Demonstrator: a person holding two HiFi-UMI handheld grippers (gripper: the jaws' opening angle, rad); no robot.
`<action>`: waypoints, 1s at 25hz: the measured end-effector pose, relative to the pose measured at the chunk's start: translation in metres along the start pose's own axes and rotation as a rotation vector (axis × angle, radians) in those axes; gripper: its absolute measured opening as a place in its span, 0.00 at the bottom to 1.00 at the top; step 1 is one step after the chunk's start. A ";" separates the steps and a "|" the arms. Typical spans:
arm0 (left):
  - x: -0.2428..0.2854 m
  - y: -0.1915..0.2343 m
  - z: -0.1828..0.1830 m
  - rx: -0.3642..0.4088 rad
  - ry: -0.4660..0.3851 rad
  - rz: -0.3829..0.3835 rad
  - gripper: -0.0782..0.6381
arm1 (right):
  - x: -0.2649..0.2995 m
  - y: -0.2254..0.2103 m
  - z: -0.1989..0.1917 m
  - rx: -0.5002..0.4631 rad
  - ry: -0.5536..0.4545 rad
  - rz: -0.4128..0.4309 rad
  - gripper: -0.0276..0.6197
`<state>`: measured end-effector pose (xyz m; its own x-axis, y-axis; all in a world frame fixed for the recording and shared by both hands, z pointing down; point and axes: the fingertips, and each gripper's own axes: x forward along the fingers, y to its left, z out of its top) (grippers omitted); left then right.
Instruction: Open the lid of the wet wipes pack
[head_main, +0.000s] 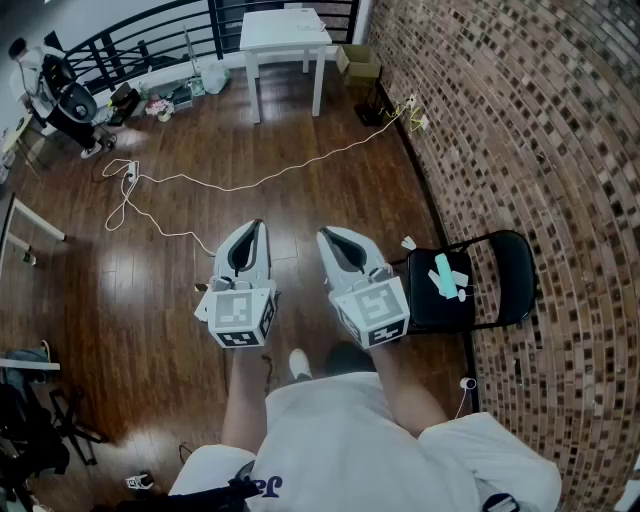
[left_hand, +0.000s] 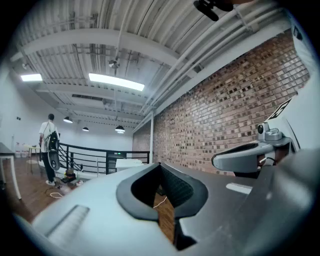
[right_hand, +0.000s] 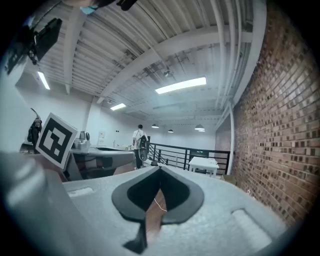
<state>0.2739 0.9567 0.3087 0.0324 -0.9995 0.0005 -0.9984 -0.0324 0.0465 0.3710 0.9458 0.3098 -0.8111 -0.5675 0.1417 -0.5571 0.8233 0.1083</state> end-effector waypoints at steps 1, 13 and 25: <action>0.008 0.007 -0.008 -0.006 0.019 0.007 0.13 | 0.010 -0.005 -0.005 0.009 0.010 0.005 0.03; 0.183 0.057 -0.012 0.072 0.052 0.043 0.13 | 0.166 -0.128 -0.005 0.073 -0.028 0.069 0.03; 0.331 0.095 0.031 0.204 -0.048 0.215 0.13 | 0.279 -0.256 0.022 -0.061 -0.059 0.056 0.03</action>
<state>0.1885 0.6227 0.2823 -0.1777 -0.9823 -0.0587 -0.9711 0.1847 -0.1510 0.2835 0.5767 0.2996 -0.8505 -0.5180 0.0914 -0.5005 0.8504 0.1622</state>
